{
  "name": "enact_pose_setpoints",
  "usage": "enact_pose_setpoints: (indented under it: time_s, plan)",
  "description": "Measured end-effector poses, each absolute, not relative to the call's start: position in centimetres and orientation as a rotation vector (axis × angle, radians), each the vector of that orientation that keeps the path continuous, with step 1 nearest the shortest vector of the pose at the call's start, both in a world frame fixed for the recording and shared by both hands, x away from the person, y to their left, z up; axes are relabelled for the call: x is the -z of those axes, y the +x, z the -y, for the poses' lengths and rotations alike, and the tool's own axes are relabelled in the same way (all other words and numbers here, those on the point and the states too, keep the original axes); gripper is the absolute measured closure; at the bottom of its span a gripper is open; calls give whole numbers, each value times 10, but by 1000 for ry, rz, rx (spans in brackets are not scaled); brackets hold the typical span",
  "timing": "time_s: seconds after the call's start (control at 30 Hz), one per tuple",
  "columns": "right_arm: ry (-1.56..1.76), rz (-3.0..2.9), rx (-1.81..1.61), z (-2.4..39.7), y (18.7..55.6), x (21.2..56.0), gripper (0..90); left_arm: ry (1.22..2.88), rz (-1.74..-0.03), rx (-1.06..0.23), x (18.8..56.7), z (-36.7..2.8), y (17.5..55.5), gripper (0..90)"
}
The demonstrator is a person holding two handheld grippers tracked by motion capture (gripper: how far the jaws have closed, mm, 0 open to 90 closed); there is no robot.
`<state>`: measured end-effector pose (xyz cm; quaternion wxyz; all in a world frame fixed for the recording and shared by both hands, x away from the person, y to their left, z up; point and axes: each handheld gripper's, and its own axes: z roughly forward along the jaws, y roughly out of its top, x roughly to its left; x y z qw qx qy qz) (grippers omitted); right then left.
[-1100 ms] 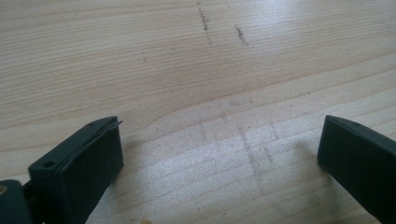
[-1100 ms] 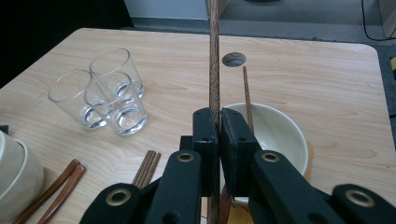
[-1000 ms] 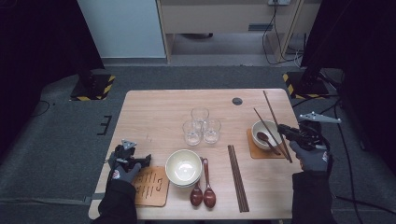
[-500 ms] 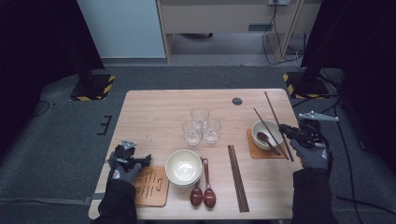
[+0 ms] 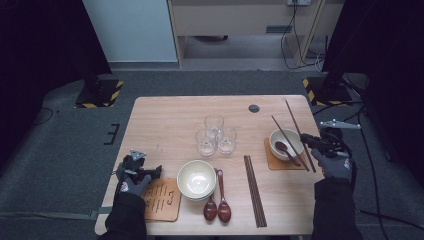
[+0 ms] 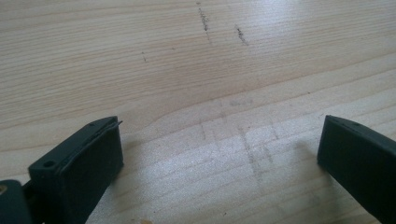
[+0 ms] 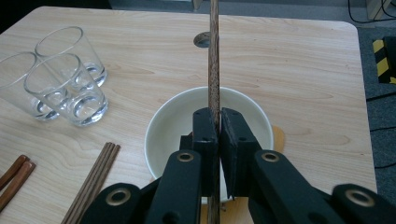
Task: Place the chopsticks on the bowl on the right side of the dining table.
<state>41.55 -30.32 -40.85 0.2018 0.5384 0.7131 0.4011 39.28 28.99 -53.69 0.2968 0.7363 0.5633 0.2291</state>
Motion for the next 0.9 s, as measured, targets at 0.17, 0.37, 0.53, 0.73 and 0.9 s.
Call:
enact_pose_setpoints:
  time_s: [0.17,0.37,0.53,0.73,0.9]
  plan:
    - [1512,-2001,-1101,303,419,412,851,1957,-1498,-609,537,-290,393,0]
    - [1522,-2007,-1073,304,423,416,851,1957,-1498,-609,537,-290,393,0]
    - [1524,-2018,-1054,305,429,420,851,1957,-1498,-609,537,-290,393,0]
    - [1536,-2039,-1022,304,436,427,851,1957,-1498,-609,537,-290,393,0]
    - [1533,-2053,-1006,303,440,430,851,1958,-1498,-609,537,-290,393,0]
